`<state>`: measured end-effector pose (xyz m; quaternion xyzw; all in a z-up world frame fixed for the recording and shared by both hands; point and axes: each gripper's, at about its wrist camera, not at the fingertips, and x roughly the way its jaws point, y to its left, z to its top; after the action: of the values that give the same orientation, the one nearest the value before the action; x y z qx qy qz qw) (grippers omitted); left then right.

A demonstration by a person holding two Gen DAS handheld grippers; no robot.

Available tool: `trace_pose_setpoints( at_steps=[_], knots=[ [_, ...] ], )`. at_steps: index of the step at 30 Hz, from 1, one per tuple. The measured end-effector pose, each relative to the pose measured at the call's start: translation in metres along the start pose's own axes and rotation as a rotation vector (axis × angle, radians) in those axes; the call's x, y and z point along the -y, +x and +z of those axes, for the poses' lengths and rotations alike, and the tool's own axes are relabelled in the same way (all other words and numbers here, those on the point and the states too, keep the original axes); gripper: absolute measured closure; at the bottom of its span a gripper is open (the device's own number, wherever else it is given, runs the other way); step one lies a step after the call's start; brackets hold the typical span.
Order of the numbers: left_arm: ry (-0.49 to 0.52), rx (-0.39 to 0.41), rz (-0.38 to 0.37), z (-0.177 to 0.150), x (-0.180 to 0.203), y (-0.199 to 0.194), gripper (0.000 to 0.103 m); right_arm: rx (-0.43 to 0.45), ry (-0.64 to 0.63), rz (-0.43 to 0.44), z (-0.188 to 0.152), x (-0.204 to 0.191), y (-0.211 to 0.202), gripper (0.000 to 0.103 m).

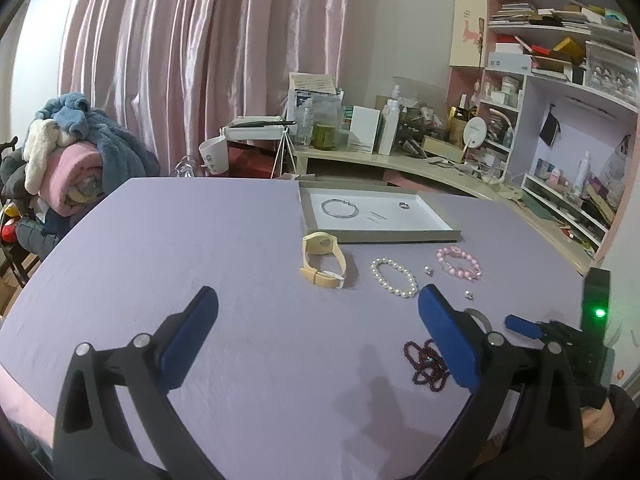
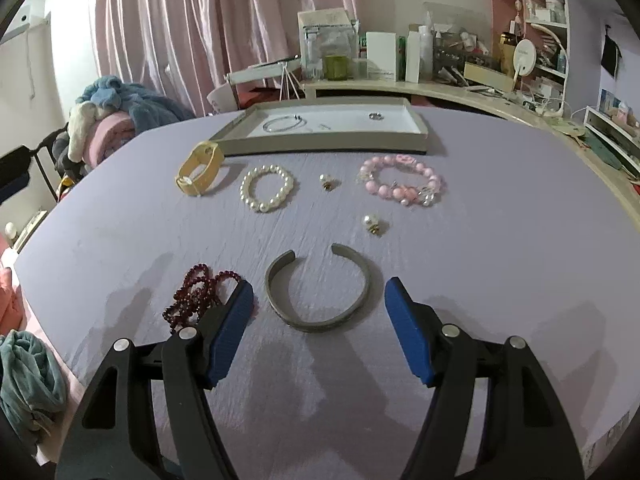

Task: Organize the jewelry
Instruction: 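Move the right gripper to the grey cuff bangle and grasp it, then grasp the dark red beaded necklace with the left gripper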

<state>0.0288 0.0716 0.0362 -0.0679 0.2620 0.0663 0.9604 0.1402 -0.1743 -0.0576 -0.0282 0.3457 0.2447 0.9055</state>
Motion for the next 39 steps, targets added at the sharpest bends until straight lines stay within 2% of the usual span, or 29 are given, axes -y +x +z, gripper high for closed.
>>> trace_pose_setpoints(
  at_steps=[9,12,16,29,32,39],
  knots=[
    [0.004,-0.011,-0.004,-0.007,0.001,-0.001,0.002,-0.087,0.022,-0.017,0.001,-0.004,0.020,0.033],
    [0.000,-0.018,-0.009,-0.008,0.001,0.001,0.002,-0.092,0.013,-0.047,0.003,-0.006,0.023,0.034],
    [-0.001,-0.028,-0.012,-0.012,0.001,0.003,0.002,-0.103,0.023,-0.045,0.008,-0.006,0.026,0.035],
    [-0.004,-0.067,-0.026,-0.015,0.007,0.016,0.002,-0.124,0.006,-0.076,0.015,-0.009,0.034,0.031],
    [-0.004,-0.074,-0.031,-0.016,0.010,0.019,0.002,-0.115,-0.024,-0.091,0.013,-0.012,0.034,0.035],
    [-0.001,-0.120,-0.066,-0.025,0.027,0.036,0.002,-0.078,0.070,-0.082,0.012,0.022,0.015,0.035]
  ],
)
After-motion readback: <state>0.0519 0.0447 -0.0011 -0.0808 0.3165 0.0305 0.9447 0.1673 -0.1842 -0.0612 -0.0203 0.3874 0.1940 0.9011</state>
